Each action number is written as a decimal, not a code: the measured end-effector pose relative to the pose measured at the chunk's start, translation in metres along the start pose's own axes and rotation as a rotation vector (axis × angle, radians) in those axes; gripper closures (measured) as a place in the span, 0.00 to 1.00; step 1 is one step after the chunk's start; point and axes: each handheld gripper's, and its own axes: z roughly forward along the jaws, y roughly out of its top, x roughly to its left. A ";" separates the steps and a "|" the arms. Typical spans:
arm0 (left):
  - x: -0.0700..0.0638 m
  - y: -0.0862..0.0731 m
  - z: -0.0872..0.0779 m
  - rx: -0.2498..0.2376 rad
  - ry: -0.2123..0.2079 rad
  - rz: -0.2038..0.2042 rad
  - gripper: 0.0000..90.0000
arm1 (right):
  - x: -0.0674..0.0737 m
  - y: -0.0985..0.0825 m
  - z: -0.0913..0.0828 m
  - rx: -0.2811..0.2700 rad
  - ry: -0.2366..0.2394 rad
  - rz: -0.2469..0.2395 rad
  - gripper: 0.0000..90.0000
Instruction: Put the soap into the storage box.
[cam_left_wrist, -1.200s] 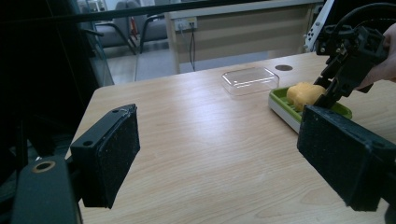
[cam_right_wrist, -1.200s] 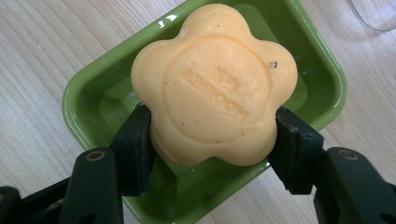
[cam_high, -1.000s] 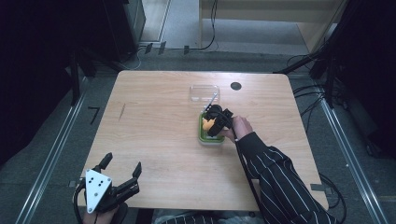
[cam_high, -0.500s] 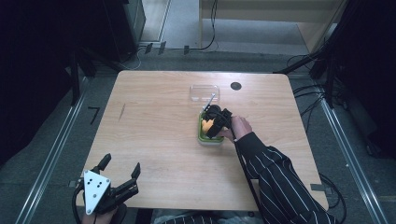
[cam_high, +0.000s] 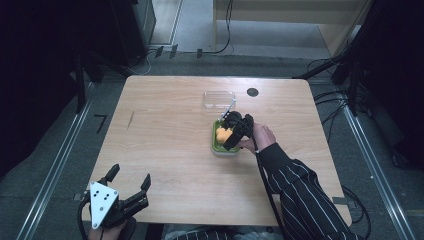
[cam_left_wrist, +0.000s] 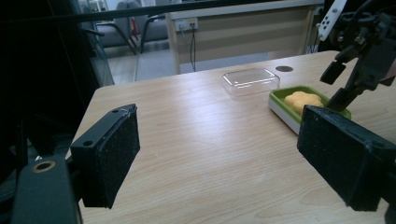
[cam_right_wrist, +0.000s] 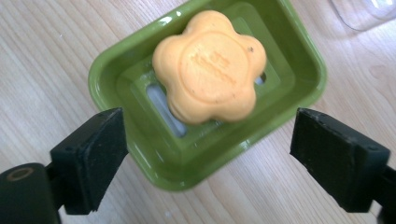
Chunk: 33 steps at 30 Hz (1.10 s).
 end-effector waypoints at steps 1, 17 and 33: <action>0.000 0.000 0.000 -0.001 -0.001 -0.002 0.15 | -0.001 -0.001 -0.001 -0.003 0.002 0.000 0.11; -0.001 0.001 0.002 -0.004 -0.008 -0.004 0.15 | -0.010 -0.045 -0.029 0.007 -0.010 0.066 0.06; -0.002 0.001 0.003 -0.001 -0.008 0.002 0.15 | -0.006 -0.093 -0.043 0.041 -0.031 0.111 0.06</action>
